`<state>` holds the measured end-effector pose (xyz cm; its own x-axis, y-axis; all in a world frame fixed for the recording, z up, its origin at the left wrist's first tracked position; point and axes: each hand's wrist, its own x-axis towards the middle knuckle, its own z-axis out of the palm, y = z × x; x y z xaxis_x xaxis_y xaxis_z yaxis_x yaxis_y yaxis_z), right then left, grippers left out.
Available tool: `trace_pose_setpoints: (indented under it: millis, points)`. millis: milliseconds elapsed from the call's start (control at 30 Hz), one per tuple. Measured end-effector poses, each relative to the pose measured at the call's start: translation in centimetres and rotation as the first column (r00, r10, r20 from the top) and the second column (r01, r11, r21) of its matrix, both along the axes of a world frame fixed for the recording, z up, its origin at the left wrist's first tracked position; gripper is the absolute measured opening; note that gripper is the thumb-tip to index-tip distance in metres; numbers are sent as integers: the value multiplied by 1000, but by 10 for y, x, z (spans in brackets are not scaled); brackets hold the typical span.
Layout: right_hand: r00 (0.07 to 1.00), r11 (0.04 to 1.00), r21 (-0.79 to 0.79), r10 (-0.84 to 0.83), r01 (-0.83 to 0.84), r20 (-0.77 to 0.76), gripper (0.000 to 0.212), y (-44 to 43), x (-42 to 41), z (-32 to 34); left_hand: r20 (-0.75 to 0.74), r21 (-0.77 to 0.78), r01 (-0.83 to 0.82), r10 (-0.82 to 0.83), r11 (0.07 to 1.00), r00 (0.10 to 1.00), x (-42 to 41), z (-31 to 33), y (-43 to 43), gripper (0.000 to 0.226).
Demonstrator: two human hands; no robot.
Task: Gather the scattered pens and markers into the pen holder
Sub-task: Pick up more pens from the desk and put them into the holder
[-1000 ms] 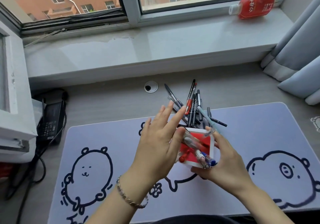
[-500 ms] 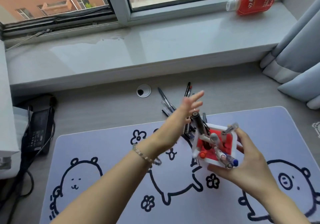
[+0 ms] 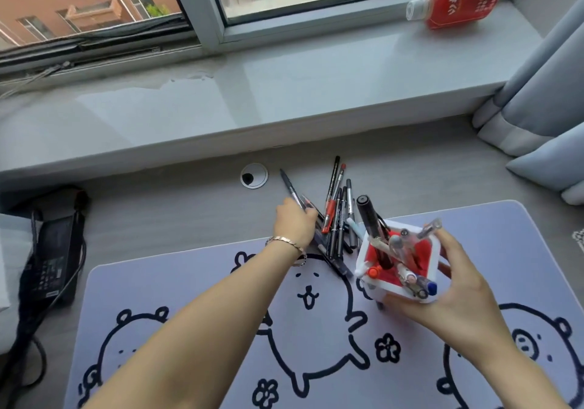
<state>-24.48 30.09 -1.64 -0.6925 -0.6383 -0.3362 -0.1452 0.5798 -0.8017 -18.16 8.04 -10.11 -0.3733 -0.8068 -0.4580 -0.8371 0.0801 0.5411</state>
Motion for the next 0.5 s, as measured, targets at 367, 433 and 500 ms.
trace_pose_setpoints:
  millis: [367, 433, 500]
  points:
    - [997, 998, 11, 64, -63, -33, 91, 0, 19, 13, -621, -111, -124, 29, 986, 784, 81, 94, 1, 9]
    - [995, 996, 30, 86, -85, -59, 92, -3, 23, 14, -684, -160, -93, -43, 983, 728, 104, 130, 5, 11]
    - [987, 992, 45, 124, -120, -100, 90, -7, 29, 16, -715, -204, -41, -120, 978, 689, 123, 159, 11, 15]
